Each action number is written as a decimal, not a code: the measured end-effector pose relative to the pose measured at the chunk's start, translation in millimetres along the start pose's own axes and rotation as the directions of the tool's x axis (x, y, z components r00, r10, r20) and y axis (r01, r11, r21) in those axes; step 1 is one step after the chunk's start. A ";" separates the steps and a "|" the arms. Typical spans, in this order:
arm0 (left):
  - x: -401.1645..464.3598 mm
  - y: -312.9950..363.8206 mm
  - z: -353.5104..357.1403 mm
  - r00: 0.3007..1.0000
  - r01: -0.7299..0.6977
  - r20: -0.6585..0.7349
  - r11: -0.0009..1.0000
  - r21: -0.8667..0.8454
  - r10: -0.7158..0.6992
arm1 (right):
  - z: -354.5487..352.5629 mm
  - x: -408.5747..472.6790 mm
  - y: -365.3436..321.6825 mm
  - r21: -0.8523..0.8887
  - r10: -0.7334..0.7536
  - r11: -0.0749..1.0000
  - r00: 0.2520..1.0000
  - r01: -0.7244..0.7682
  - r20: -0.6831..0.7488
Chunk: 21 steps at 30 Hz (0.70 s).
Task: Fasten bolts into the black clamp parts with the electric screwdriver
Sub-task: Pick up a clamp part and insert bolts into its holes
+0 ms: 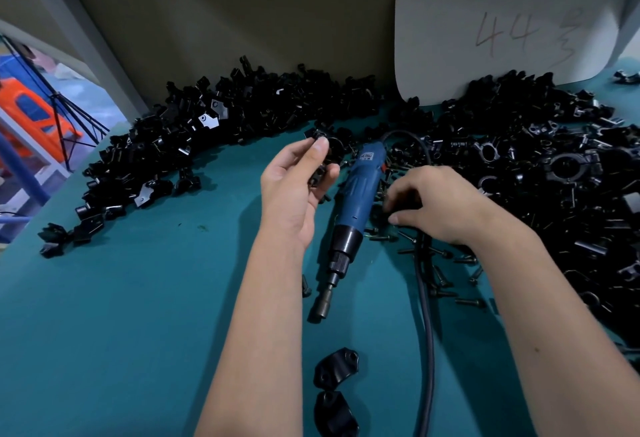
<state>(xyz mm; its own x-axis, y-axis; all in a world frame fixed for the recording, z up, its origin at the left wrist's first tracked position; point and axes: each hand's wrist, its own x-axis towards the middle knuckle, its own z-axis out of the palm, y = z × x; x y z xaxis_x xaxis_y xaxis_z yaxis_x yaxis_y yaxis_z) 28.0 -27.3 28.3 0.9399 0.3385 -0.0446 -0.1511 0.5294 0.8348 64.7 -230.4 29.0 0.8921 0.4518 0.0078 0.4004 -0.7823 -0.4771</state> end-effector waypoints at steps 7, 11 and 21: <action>1.3 -4.3 -2.7 1.000 -0.009 0.017 0.999 0.041 0.008 | 3.2 1.3 0.4 -0.020 0.070 0.997 0.997 -0.071 -0.044; 1.0 -7.2 -1.7 0.999 -0.040 0.041 0.993 0.113 0.035 | 3.1 1.8 3.9 0.056 0.106 0.994 0.977 -0.097 -0.184; -1.9 -16.1 8.3 0.944 -0.233 0.313 0.884 0.405 0.106 | -13.4 -3.3 -11.9 0.747 0.023 0.568 0.901 0.345 -0.433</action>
<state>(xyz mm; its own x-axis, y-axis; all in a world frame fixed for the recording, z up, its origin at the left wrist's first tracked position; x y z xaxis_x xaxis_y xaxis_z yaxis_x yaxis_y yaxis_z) 31.2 -42.9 19.4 0.9670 0.1318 0.2179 -0.2288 0.0744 0.9706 59.9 -228.3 46.4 0.9037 0.2031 0.3769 0.3786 0.0317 -0.9250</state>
